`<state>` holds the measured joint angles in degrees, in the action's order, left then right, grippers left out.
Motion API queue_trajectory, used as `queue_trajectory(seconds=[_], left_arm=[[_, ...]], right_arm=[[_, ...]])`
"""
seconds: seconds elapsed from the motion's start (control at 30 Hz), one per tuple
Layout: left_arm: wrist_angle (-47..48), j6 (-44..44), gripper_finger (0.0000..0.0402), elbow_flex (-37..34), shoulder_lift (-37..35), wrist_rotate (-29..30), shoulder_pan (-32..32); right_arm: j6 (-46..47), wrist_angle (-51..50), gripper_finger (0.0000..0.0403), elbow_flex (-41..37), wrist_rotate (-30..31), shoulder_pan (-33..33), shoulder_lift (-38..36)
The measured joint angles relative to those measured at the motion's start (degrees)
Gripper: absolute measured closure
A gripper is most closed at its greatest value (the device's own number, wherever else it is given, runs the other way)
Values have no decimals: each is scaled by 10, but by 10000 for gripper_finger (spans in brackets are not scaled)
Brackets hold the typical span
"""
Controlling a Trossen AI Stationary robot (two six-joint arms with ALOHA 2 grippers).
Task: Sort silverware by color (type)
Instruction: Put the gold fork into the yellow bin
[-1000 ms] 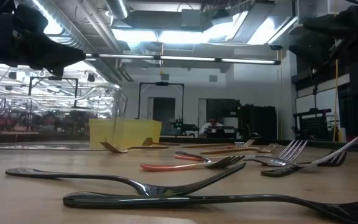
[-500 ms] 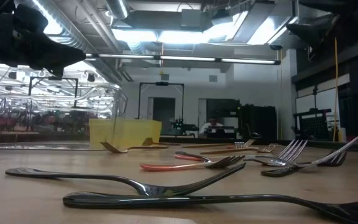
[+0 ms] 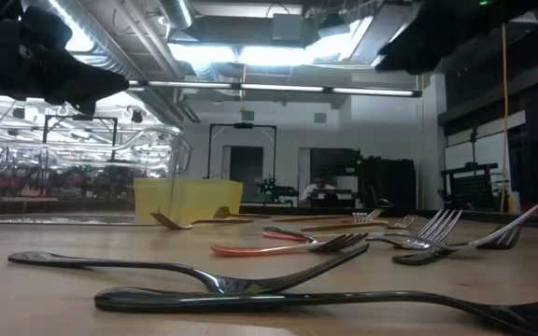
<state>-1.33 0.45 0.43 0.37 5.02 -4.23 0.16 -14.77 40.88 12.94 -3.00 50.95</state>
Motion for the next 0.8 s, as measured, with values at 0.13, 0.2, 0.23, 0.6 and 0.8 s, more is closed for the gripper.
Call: queue_trajectory(seconds=[0.13,0.2,0.23,0.6,0.8], left_arm=[[0,0,338,0,0,0,0],[0,0,338,0,0,0,0],[0,0,338,0,0,0,0],[0,0,338,0,0,0,0],[0,1,338,0,0,1,0]], right_arm=[[-23,-70,150,81,20,-24,94],[-36,-78,150,112,4,-40,139],[-45,-79,150,125,-7,-48,159],[-151,-74,150,248,-127,-109,353],[-188,-39,150,279,-140,-114,433]])
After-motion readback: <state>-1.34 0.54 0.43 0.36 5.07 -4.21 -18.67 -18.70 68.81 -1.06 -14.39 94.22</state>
